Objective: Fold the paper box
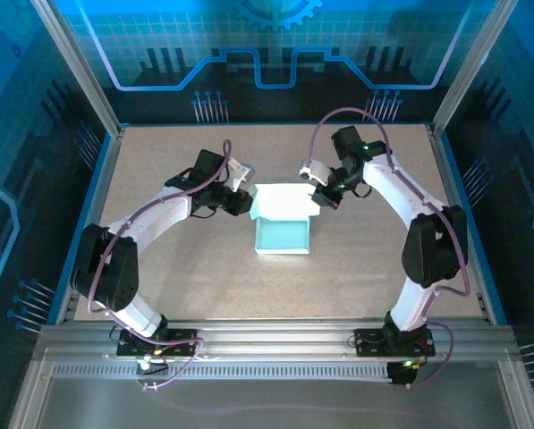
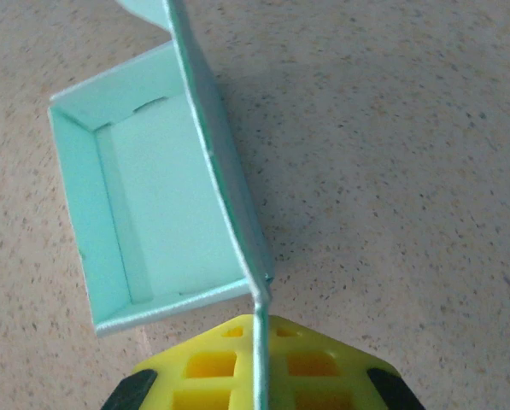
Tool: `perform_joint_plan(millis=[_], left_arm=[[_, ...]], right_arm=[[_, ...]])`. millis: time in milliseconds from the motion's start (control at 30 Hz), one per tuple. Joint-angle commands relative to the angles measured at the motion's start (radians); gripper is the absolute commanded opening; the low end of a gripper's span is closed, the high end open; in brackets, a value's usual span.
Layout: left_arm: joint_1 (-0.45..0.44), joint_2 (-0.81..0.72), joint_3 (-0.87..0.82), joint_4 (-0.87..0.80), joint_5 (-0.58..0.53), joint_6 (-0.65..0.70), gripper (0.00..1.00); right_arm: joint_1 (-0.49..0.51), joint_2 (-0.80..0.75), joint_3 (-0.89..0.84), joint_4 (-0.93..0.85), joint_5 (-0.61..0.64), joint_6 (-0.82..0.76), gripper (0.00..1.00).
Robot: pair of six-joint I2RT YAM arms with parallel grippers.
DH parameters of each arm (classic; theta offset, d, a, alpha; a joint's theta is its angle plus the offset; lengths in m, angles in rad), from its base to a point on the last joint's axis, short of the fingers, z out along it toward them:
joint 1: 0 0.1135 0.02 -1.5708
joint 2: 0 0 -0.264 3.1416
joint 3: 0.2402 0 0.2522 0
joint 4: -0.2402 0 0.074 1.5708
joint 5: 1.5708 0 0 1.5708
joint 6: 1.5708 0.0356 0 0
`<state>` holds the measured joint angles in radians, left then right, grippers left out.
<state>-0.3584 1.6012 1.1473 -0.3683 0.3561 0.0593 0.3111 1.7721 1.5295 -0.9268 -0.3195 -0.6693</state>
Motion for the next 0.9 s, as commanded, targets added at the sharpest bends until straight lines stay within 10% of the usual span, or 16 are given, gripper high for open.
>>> perform_joint_plan(millis=[0,867], left_arm=[[-0.062,-0.044,-0.017,0.127,-0.052,-0.121,0.05],[-0.153,0.019,-0.06,0.42,-0.264,-0.303,0.0]], right_arm=[[0.049,-0.048,-0.038,0.12,0.089,0.216,0.0],[0.276,-0.188,-0.315,0.626,0.676,1.027,0.0]])
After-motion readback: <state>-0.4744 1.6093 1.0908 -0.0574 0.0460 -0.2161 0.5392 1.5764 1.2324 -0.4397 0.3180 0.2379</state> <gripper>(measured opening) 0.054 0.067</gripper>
